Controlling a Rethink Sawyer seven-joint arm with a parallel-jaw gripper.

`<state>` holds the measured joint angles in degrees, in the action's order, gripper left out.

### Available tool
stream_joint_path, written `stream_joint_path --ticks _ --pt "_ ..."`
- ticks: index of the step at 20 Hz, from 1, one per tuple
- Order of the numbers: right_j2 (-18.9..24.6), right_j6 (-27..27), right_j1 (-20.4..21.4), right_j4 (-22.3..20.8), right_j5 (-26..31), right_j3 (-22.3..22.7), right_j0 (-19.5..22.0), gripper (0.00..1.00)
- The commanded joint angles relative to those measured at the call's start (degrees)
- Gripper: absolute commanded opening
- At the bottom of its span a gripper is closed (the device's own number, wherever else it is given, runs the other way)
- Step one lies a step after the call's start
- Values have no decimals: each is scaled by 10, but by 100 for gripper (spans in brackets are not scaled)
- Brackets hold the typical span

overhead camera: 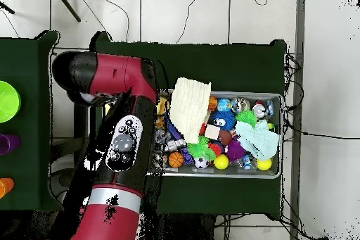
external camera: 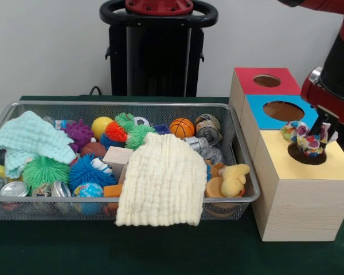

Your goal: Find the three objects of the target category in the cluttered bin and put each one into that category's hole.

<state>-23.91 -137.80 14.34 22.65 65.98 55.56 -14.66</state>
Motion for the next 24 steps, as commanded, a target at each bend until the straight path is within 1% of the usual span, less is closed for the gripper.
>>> stream_joint_path --ticks 1,7,17,24 --pt "21 -165 16 18 -49 95 0 0" --pt "24 -151 10 18 -56 88 7 0" --pt "24 -147 3 17 -91 100 1 0" --pt "25 -147 -9 16 -98 86 2 0"
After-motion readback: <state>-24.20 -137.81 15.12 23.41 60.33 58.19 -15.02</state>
